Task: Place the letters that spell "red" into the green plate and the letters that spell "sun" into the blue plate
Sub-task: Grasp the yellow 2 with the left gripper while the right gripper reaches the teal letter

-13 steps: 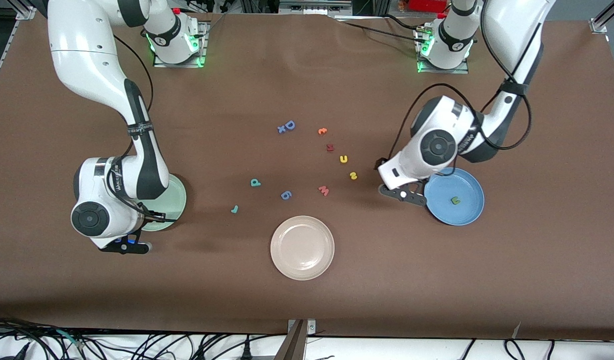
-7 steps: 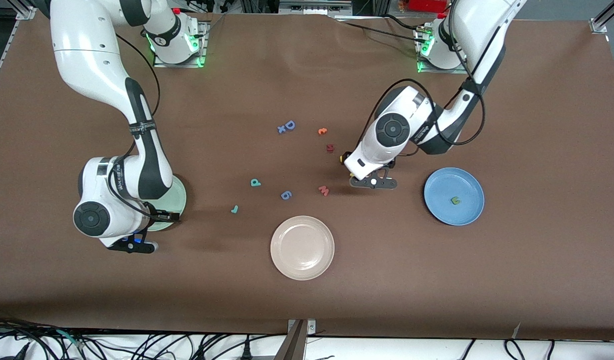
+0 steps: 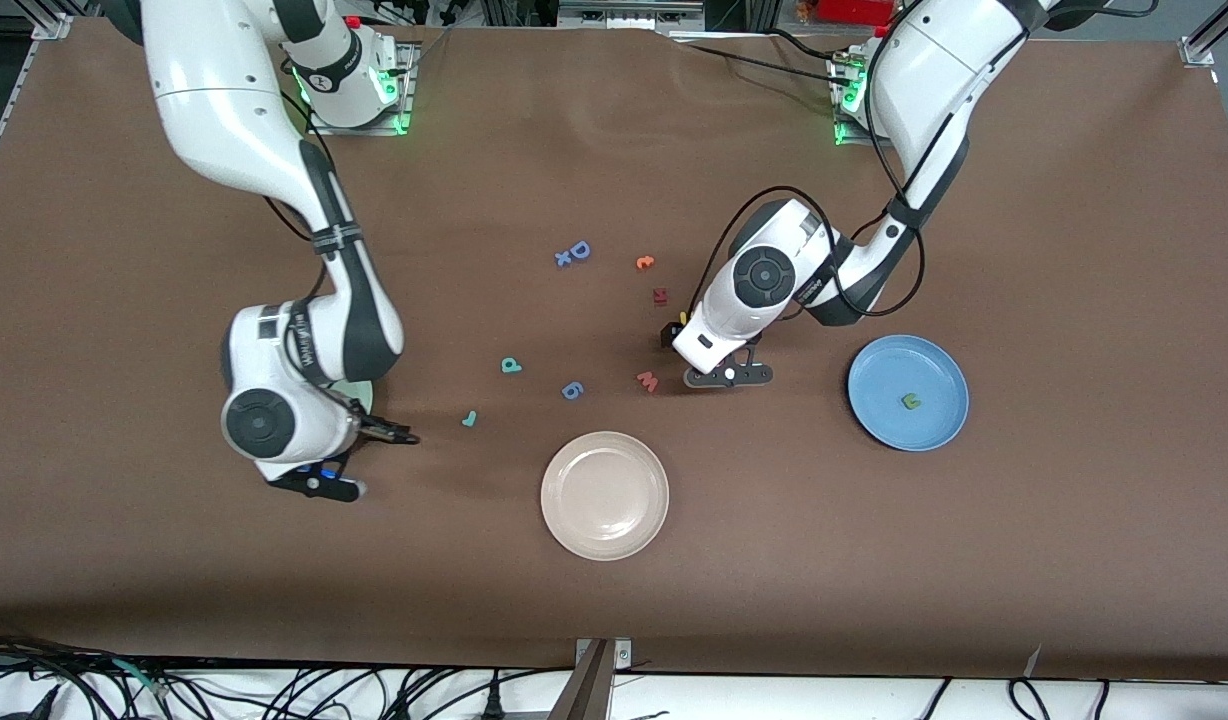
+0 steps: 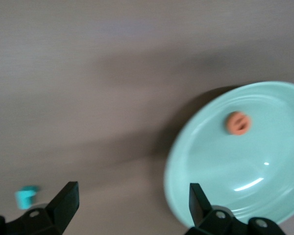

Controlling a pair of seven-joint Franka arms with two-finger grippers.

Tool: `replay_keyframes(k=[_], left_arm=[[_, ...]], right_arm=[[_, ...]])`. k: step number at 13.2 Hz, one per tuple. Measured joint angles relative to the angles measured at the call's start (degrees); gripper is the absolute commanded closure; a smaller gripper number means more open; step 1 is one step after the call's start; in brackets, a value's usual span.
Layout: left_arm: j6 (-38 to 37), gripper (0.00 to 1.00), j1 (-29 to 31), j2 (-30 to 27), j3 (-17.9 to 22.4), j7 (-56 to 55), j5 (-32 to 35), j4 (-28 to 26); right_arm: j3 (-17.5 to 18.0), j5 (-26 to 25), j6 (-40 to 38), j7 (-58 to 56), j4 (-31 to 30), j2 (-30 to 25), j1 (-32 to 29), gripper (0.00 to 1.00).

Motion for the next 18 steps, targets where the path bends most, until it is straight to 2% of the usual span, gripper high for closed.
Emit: replay_keyframes(k=[3, 5, 6, 9, 11, 12, 14, 18], left_arm=[[0.2, 0.12, -0.2, 1.0, 0.0, -5.5, 5.9, 0.0], [0.5, 0.14, -0.5, 1.7, -0.1, -7.1, 6.8, 0.0], [0.9, 0.18, -0.6, 2.1, -0.1, -7.3, 6.8, 0.0], [1.7, 0.45, -0.6, 3.1, -0.1, -8.2, 6.8, 0.0], [1.7, 0.71, -0.6, 3.1, -0.1, -8.3, 6.8, 0.0], [1.7, 0.78, -0.6, 3.0, -0.1, -8.3, 6.8, 0.1], [1.6, 0.85, -0.6, 2.7, -0.1, -8.4, 6.8, 0.1], [1.6, 0.85, -0.6, 2.6, -0.1, -8.4, 6.8, 0.1]], right_arm=[[0.0, 0.6, 3.2, 3.7, -0.1, 0.0, 3.2, 0.01], [0.0, 0.8, 6.0, 5.4, -0.8, 0.0, 4.2, 0.01], [0.0, 0.8, 7.9, 6.1, -1.6, 0.0, 4.4, 0.01], [0.6, 1.1, 14.4, 6.6, -5.1, 0.0, 4.6, 0.01], [1.0, 1.2, 17.3, 7.8, -6.7, 0.0, 4.6, 0.01], [1.4, 1.2, 18.3, 9.0, -7.1, 0.0, 4.7, 0.01], [2.3, 1.2, 19.9, 11.3, -7.3, -0.1, 4.7, 0.01], [3.3, 1.2, 22.4, 13.6, -9.0, -0.1, 4.9, 0.01]])
